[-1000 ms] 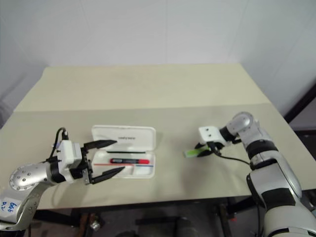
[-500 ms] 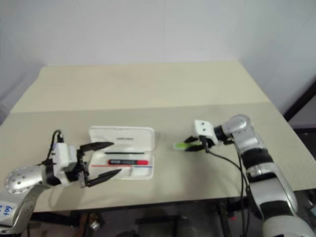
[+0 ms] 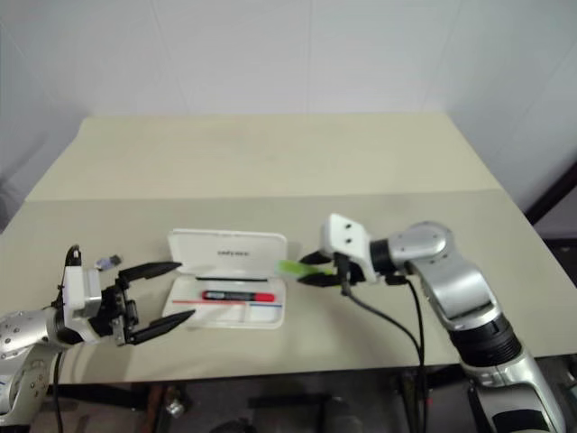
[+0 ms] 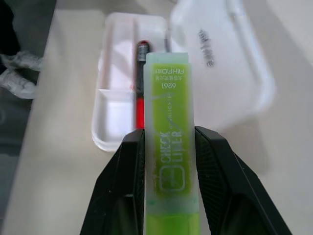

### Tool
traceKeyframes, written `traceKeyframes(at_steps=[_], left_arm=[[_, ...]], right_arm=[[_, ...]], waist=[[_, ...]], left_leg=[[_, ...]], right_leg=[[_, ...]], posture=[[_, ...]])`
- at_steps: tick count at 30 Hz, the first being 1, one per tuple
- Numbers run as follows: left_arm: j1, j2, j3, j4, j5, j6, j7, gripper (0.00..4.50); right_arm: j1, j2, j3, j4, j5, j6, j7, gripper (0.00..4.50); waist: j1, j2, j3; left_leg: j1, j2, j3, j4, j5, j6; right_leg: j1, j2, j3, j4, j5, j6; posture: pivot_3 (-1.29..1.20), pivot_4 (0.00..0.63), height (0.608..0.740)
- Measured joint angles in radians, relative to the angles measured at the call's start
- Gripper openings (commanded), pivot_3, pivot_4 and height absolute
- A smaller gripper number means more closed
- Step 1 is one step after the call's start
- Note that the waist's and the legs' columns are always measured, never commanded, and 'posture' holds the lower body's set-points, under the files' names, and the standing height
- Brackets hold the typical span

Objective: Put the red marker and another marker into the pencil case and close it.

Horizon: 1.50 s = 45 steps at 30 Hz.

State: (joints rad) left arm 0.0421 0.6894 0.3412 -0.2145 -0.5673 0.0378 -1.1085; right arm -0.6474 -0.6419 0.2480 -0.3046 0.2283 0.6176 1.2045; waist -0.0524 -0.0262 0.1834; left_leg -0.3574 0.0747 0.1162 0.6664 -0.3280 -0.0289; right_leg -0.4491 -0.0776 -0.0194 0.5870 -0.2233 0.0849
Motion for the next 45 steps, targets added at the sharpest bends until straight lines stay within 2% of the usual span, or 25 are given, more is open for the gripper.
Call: traceKeyframes(at_steps=[4,12,15,22,34,45], left_arm=[[0.017,0.001,0.014,0.03,0.0,-0.01,-0.022,4.5],[0.072,0.003,0.057,0.034,0.0,-0.037,-0.03,4.5],[0.084,0.003,0.074,0.035,0.0,-0.046,-0.034,4.5],[0.089,0.012,0.101,0.091,0.003,-0.088,-0.049,4.5],[0.09,0.019,0.127,0.111,0.013,-0.115,-0.05,4.5],[0.091,0.02,0.145,0.111,0.014,-0.117,-0.05,4.5]], right_arm=[[-0.026,0.054,0.1,-0.042,-0.016,0.076,-0.055,1.11],[-0.104,0.212,0.213,-0.045,-0.011,0.164,-0.141,1.11],[-0.134,0.278,0.26,-0.044,-0.011,0.169,-0.163,1.11],[-0.198,0.412,0.378,0.073,-0.084,0.135,-0.248,1.11],[-0.256,0.482,0.459,0.172,-0.194,0.082,-0.285,1.11],[-0.292,0.498,0.514,0.172,-0.251,0.174,-0.286,1.11]], waist=[[-0.004,0.0,0.0],[-0.003,-0.001,-0.001],[-0.003,-0.001,-0.001],[-0.006,-0.002,-0.001],[-0.006,-0.003,-0.002],[-0.007,-0.004,-0.002]], left_leg=[[-0.001,0.0,0.0,0.0,0.0,0.0],[-0.004,0.001,0.0,0.0,0.0,0.0],[-0.013,0.001,0.0,0.002,0.001,-0.001],[-0.013,0.002,0.0,0.001,0.001,-0.001],[-0.014,0.003,0.001,0.001,0.0,-0.002],[-0.013,0.004,0.001,0.001,0.0,-0.002]], right_leg=[[-0.001,0.0,0.0,0.001,0.0,0.0],[-0.005,0.0,-0.001,0.002,0.0,0.0],[-0.013,0.0,-0.001,0.007,0.0,0.0],[-0.014,0.001,-0.003,0.007,0.0,0.0],[-0.014,0.001,-0.005,0.006,0.0,0.0],[-0.014,0.002,-0.006,0.007,0.0,-0.001]], posture=[[0.0,0.15,0.74],[0.0,0.15,0.74],[0.0,0.15,0.74],[0.0,0.15,0.74],[0.0,0.15,0.74],[0.0,0.15,0.74]])
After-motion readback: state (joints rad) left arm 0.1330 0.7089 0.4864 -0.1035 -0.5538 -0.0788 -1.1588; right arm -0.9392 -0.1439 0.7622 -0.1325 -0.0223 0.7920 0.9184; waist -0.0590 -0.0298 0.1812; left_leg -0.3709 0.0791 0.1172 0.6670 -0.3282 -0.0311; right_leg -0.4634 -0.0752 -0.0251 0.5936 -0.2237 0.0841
